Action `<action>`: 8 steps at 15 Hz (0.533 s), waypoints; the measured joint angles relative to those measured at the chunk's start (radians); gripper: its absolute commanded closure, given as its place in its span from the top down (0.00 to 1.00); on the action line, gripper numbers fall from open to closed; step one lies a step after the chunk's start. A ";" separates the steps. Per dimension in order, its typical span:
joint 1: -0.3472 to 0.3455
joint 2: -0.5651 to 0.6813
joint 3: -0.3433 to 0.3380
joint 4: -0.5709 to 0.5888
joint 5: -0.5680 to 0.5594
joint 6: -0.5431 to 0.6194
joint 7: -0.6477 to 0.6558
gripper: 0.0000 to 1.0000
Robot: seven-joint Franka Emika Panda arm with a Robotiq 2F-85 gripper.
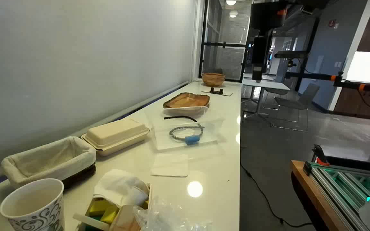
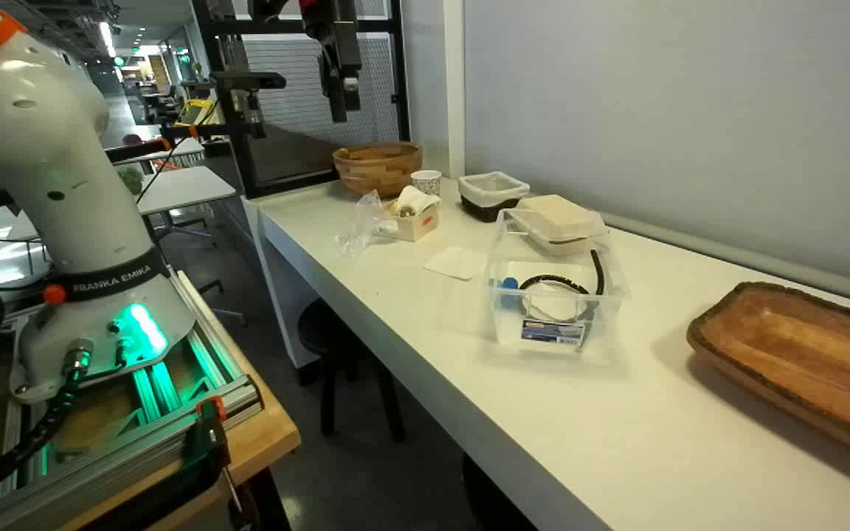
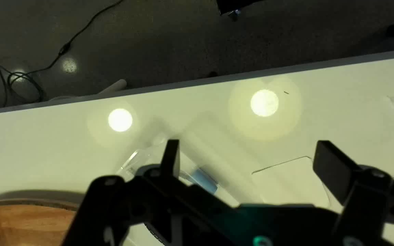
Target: Move the clear container to the left.
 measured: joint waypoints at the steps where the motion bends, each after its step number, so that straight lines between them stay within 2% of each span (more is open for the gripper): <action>1: 0.000 0.000 0.000 0.000 0.000 0.000 0.000 1.00; 8: 0.000 0.000 0.000 0.000 0.000 0.000 0.000 1.00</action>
